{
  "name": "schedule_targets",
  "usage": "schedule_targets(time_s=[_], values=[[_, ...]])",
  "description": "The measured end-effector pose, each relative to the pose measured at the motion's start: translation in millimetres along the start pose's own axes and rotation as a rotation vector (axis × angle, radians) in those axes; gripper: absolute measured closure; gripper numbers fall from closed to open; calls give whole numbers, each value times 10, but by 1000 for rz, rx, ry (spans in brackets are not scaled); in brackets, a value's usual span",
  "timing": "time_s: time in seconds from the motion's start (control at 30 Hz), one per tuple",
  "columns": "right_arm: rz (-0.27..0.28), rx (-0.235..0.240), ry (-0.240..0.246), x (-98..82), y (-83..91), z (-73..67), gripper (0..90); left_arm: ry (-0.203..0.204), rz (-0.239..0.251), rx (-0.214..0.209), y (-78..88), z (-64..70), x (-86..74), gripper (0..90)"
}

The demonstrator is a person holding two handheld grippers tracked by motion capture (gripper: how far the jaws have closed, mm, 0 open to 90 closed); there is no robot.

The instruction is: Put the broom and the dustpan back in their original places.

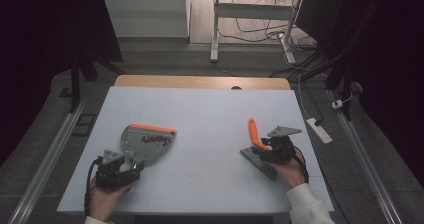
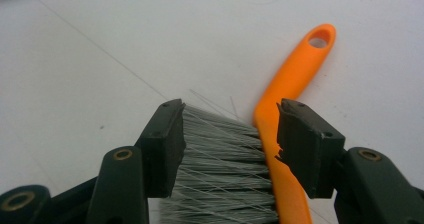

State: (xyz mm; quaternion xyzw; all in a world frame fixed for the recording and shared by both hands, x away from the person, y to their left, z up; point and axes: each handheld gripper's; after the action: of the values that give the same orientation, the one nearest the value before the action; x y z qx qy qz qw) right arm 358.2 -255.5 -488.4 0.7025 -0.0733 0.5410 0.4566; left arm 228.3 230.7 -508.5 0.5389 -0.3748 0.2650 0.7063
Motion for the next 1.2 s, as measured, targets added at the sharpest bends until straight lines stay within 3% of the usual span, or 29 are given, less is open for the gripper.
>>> schedule_targets(time_s=[0.3, 0.53, 0.67, 0.77, 1.2], values=[[7, 40, 31, -19, 17, -42, 443, -67, -4, -122, -56, -41, 115, 301], [26, 59, 60, 2, 30, -109, 444, -131, -27, -224, -219, 8, 230, 319], [36, 78, 64, -7, 50, -144, 444, -176, -45, -260, -316, 30, 286, 320], [44, 82, 58, -25, 85, -177, 446, -184, -63, -303, -365, 27, 300, 319], [84, 86, 63, -159, 240, -247, 449, -222, -83, -353, -359, 59, 255, 320]])
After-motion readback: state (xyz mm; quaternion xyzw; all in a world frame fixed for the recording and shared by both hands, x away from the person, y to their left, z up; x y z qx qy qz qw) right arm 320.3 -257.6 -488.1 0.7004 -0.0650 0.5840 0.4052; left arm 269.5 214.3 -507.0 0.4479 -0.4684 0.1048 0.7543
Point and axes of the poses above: each handheld gripper's, and its own axes: y roughly backward along the jaws, x roughly out of its top, z roughly to its right, and after that the axes turned 8 degrees about z, right-handed
